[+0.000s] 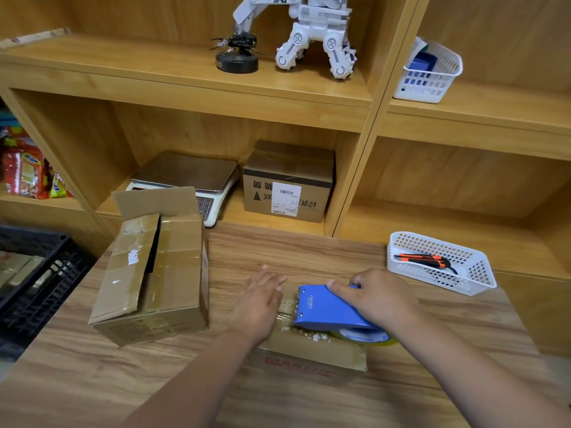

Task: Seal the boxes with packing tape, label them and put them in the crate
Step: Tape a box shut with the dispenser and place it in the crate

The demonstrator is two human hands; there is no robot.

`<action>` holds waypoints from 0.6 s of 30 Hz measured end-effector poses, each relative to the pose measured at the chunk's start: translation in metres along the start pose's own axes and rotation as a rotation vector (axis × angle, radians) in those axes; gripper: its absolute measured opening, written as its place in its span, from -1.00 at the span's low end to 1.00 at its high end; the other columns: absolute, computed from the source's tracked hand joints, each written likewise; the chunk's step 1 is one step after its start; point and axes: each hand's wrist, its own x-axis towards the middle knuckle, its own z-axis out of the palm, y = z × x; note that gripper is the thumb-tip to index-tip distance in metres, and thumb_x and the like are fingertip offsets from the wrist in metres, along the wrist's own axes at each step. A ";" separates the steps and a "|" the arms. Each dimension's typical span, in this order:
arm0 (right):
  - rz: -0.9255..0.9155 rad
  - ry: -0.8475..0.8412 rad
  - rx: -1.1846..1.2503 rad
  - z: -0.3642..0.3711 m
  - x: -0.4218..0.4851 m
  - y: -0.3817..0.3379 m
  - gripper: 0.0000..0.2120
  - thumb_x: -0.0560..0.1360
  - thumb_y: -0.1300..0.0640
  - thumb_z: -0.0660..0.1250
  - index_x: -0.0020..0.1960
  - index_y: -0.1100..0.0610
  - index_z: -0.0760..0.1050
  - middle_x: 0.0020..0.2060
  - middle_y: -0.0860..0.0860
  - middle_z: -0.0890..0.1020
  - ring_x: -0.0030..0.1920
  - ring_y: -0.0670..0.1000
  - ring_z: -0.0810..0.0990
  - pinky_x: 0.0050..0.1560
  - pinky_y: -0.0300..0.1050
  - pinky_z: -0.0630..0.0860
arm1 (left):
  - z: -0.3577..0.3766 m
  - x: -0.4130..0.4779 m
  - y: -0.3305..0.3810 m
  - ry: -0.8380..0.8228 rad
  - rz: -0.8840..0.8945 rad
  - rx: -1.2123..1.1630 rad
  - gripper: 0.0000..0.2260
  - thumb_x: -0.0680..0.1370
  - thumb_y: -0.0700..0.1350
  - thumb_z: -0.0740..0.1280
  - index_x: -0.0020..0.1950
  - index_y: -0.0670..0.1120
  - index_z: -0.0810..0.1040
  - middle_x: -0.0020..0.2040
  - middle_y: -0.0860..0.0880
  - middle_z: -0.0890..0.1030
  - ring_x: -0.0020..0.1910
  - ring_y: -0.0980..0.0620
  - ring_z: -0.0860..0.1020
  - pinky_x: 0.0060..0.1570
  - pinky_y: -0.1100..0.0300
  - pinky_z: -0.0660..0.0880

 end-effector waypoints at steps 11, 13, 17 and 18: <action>0.108 -0.028 0.109 -0.022 -0.015 0.074 -0.40 0.40 -0.39 0.22 -0.47 0.12 0.30 -0.51 0.01 0.38 -0.42 0.00 0.42 -0.38 -0.11 0.21 | -0.001 -0.001 0.002 0.042 0.044 0.082 -0.63 0.66 -0.05 -0.03 0.45 0.09 0.30 0.46 0.14 0.29 0.50 0.20 -0.01 0.48 0.19 -0.19; 0.134 -0.025 0.136 -0.023 -0.022 0.098 -0.40 0.40 -0.36 0.24 -0.50 0.13 0.33 -0.53 0.01 0.40 -0.42 0.00 0.45 -0.38 -0.11 0.22 | 0.001 -0.001 0.003 0.051 0.041 0.075 -0.63 0.65 -0.06 -0.02 0.44 0.08 0.31 0.45 0.14 0.30 0.50 0.21 0.00 0.48 0.19 -0.18; 0.177 -0.025 0.184 -0.019 -0.031 0.136 -0.42 0.39 -0.36 0.24 -0.46 0.15 0.47 -0.52 0.02 0.47 -0.39 0.02 0.52 -0.36 -0.12 0.27 | 0.003 0.000 0.003 0.053 0.050 0.102 -0.63 0.65 -0.08 -0.01 0.44 0.07 0.31 0.45 0.15 0.31 0.49 0.22 0.00 0.49 0.16 -0.17; 0.175 -0.017 0.187 -0.018 -0.032 0.141 -0.43 0.40 -0.35 0.25 -0.48 0.14 0.46 -0.54 0.00 0.46 -0.39 0.02 0.52 -0.36 -0.11 0.28 | 0.003 0.000 0.004 0.054 0.051 0.108 -0.63 0.65 -0.08 -0.01 0.44 0.07 0.32 0.45 0.15 0.31 0.48 0.24 -0.01 0.49 0.17 -0.17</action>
